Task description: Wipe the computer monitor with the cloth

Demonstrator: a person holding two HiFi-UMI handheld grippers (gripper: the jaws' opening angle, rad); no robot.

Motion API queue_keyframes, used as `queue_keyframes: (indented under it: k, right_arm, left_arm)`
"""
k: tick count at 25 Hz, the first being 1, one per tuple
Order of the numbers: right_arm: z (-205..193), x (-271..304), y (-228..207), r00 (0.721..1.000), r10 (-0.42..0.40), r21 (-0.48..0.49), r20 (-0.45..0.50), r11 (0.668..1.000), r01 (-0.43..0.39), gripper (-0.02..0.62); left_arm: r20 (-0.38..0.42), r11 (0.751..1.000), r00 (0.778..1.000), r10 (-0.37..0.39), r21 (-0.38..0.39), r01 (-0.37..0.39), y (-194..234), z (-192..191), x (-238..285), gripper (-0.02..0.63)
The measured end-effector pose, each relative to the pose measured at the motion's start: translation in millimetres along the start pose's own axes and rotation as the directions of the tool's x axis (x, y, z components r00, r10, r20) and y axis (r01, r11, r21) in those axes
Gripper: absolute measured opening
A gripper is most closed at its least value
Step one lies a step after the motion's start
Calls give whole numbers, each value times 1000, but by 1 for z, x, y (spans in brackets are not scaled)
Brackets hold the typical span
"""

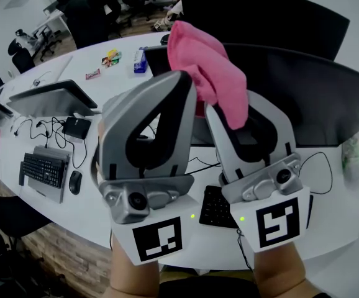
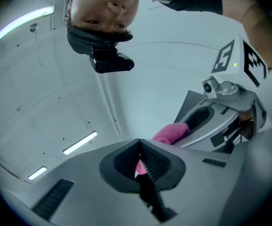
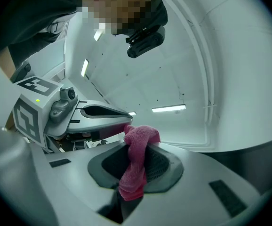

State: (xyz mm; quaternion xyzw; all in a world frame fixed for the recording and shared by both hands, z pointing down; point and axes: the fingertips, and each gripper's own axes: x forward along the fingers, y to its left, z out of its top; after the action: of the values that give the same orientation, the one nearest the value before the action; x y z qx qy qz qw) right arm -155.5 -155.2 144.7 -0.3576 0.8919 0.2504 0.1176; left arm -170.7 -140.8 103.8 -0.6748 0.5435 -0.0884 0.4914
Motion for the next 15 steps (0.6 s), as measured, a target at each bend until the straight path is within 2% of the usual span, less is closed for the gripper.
queue_keyframes:
  k: [15]
  right_arm:
    - [-11, -40, -50, 999, -21, -35, -38, 999, 19, 63]
  left_arm:
    - [0, 1000, 1000, -21, -7, 21, -48, 28, 34, 5]
